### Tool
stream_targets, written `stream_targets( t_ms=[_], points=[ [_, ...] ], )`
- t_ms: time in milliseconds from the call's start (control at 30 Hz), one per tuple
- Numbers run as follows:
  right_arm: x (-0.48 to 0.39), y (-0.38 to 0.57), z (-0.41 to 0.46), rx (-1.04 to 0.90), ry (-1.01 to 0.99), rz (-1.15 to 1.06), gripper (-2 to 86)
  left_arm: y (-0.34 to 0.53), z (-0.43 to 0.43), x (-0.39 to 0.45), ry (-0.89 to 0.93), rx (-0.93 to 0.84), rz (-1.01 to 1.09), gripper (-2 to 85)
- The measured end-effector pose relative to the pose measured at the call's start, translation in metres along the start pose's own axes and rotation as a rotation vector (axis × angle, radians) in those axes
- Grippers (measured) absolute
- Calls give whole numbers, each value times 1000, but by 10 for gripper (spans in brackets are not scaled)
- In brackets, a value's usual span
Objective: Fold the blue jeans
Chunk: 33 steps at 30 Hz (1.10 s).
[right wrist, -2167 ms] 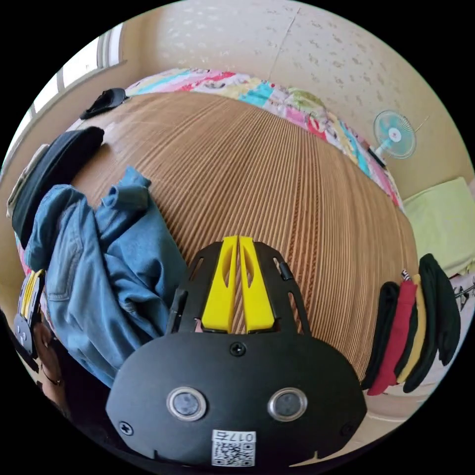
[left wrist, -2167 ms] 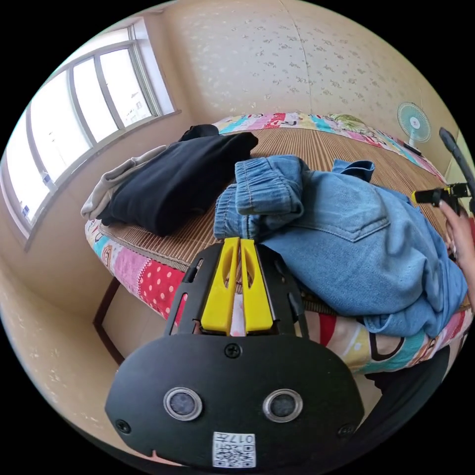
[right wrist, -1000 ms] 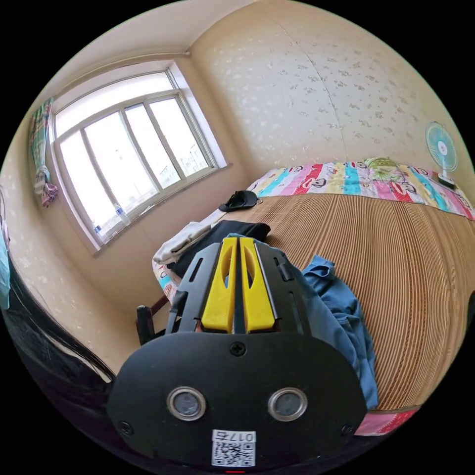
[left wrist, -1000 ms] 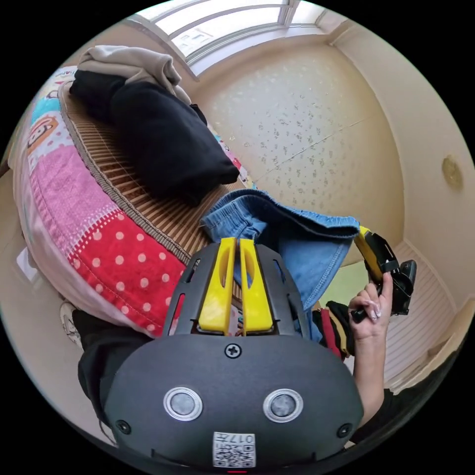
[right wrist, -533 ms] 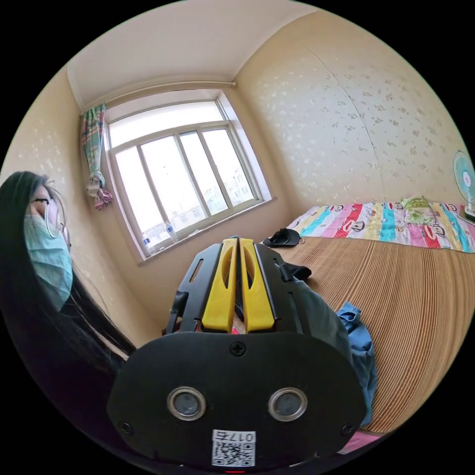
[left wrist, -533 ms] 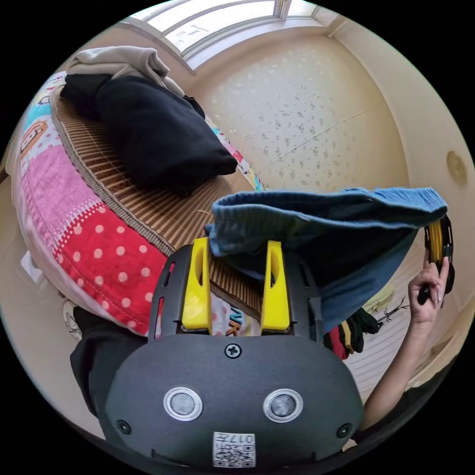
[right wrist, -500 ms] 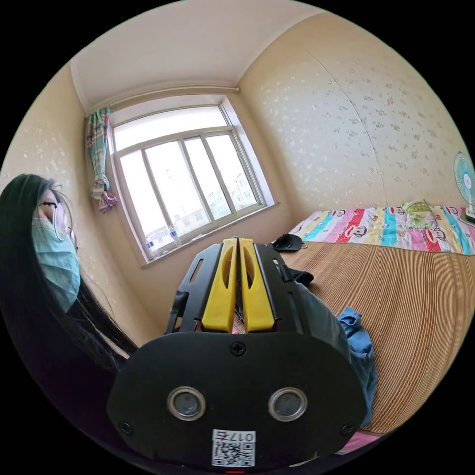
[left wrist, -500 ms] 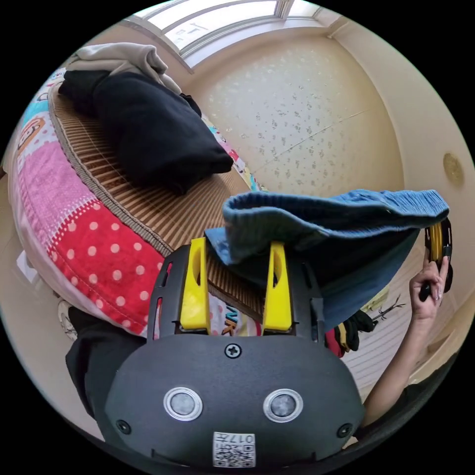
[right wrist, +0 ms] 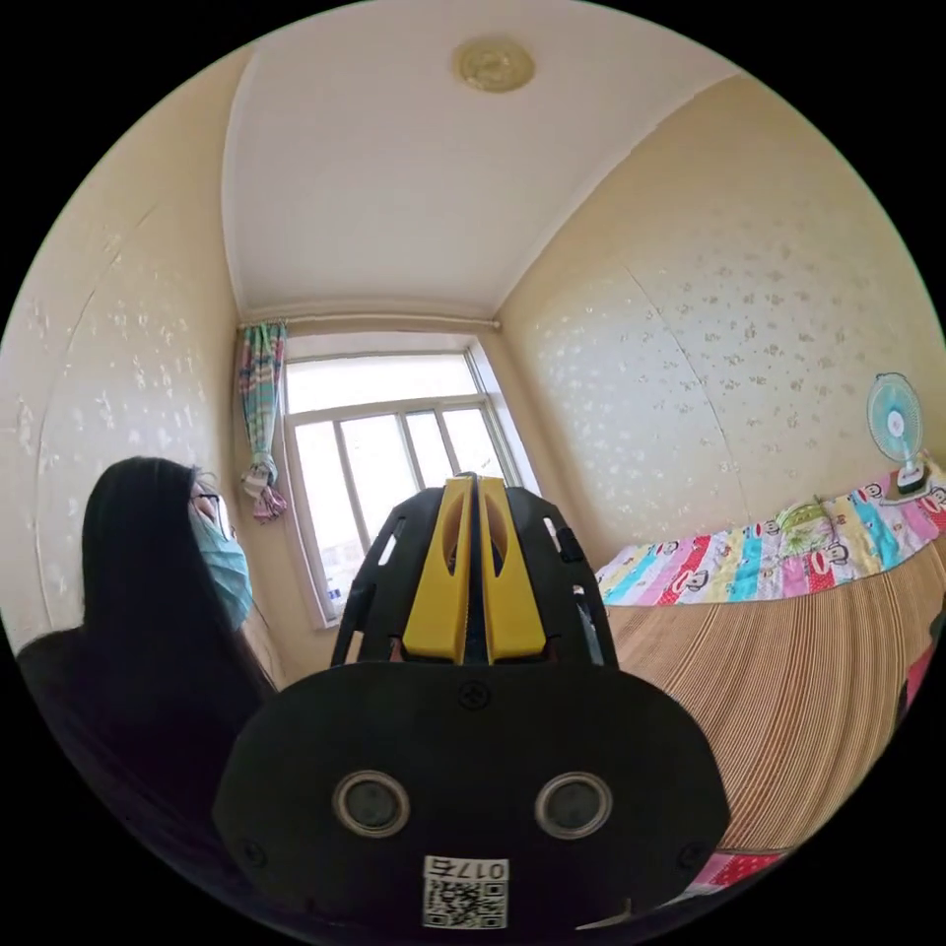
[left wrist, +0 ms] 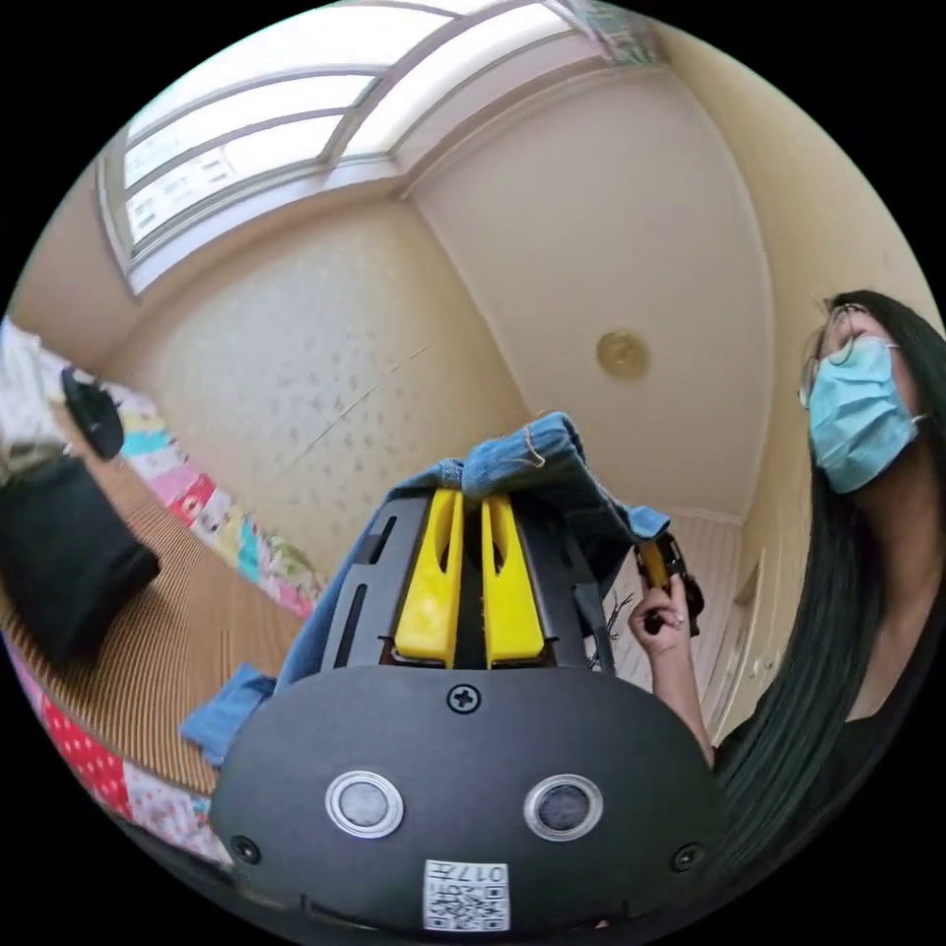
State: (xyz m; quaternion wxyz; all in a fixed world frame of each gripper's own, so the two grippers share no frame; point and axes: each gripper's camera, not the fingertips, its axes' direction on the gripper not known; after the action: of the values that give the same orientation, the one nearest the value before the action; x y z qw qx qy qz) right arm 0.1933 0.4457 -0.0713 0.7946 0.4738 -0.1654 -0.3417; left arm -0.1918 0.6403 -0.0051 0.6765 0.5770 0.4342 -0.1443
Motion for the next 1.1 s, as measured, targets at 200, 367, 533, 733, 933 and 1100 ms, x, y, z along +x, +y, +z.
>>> stream_targets(
  t_ms=[200,367,533,733,933,1100],
  points=[
    [-77,-58,-75,141,15,-222,3,-96,52,155,236,131,292,14],
    [-108,-110,-108,196,13,-308,3,-158,91,256,242,110,417,14],
    [-104,-178,-95,120,-18,-237,3,-199,130,329,140,130,532,14],
    [-56,-248,-52,-58,-63,-75,4,-246,198,358,111,-97,543,16],
    [39,-224,5,-144,54,87,4,-217,271,278,33,-344,366,13],
    [216,-254,139,-86,446,178,5,-204,491,148,-286,-531,385,20]
  ],
)
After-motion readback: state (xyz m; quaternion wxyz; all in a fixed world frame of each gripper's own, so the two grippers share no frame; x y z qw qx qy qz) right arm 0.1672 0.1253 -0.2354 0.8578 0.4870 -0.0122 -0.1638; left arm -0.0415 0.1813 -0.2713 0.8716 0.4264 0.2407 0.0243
